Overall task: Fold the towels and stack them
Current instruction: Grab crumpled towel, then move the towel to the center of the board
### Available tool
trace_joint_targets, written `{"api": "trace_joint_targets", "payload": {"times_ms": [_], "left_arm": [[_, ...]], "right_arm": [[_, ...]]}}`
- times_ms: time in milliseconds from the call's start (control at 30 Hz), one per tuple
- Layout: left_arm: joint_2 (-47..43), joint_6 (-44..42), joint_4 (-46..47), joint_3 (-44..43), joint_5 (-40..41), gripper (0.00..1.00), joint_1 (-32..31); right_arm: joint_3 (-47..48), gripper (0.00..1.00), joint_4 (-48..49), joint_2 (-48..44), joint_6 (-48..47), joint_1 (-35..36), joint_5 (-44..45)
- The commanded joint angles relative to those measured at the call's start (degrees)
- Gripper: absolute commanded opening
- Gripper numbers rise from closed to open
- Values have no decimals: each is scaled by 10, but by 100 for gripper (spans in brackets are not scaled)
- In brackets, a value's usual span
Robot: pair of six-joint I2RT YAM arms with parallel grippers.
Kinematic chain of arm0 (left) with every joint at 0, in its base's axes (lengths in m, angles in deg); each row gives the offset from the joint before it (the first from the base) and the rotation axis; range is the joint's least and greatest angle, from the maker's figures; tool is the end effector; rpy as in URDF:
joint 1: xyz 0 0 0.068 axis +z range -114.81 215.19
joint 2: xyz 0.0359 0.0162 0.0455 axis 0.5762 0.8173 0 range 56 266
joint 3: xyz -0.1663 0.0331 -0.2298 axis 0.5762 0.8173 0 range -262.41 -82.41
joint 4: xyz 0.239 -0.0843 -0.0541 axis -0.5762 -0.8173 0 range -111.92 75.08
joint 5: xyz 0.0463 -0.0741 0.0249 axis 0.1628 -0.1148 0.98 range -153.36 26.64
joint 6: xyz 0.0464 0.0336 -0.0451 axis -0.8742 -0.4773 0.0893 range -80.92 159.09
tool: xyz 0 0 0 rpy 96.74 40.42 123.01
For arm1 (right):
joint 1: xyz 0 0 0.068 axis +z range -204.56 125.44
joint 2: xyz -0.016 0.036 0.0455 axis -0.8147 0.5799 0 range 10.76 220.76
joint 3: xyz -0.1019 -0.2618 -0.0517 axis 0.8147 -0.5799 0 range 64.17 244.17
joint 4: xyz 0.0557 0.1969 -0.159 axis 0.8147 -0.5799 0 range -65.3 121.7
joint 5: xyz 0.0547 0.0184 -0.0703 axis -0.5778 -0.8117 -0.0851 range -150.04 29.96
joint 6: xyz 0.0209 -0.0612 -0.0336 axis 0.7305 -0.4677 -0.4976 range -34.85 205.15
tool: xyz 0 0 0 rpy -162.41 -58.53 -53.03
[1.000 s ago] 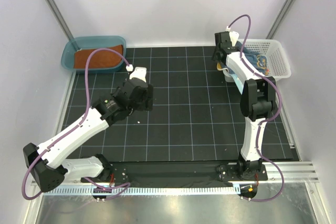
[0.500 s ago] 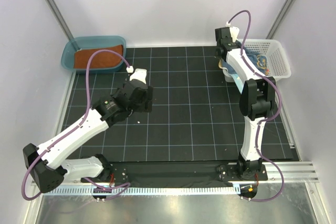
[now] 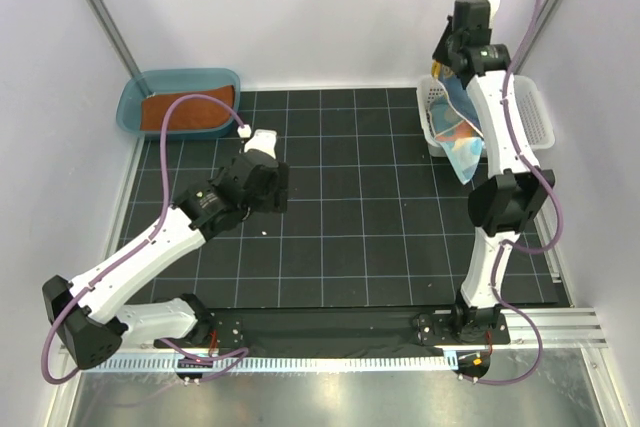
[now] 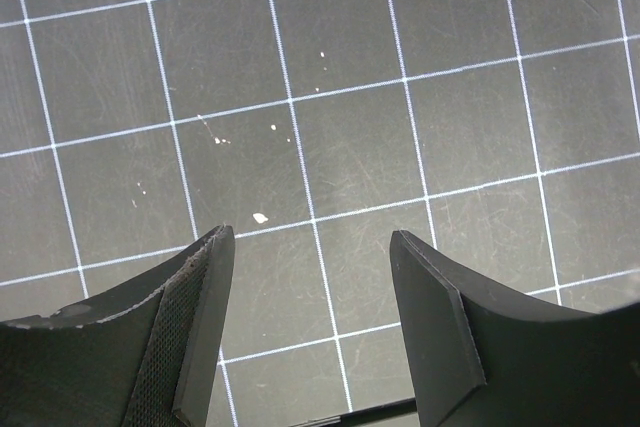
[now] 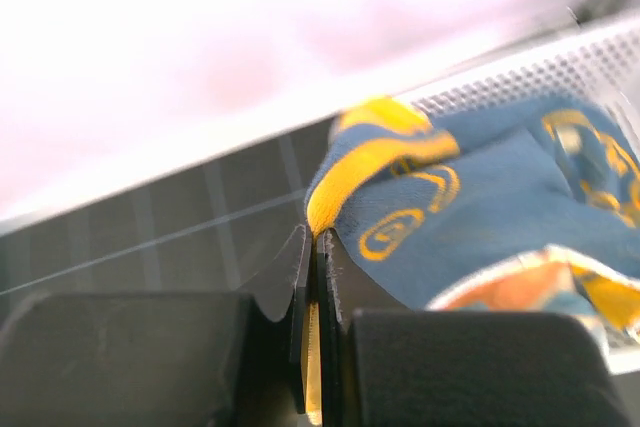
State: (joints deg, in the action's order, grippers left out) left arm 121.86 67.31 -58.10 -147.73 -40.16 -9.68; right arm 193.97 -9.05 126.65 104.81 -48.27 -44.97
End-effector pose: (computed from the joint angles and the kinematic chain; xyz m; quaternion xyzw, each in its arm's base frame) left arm 0.1894 -0.1547 0.3345 0.0522 0.9027 -0.0807 0.4194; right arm 0.4793 0.0370 0.4196 0.1665 0.8308 0.0078 0.5310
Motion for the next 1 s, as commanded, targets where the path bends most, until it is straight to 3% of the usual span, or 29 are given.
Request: {"api": "trace_joint_targets", "payload": {"times_ms": [0,233,467,633,800,967], "left_arm": [[-15,2,11,-10,-14,67,18],[-24,7,9,-9,-25,67,62],[-32,8,-6,-22,-36,67,109],[-34,2,-23,-33,-31,68,160],[-36,2,-54,-36,18,68,207],[-47,15,-60,-13,18,68,211]], "right_arm": [[65,1,-4,-66,-16,12,-98],[116,1,4,-131,-17,60,-204],[35,1,23,-208,-40,225,-204],[-167,1,80,-289,-42,357,-183],[-473,1,175,-376,-5,466,-168],[-764,1,288,-442,63,614,-128]]}}
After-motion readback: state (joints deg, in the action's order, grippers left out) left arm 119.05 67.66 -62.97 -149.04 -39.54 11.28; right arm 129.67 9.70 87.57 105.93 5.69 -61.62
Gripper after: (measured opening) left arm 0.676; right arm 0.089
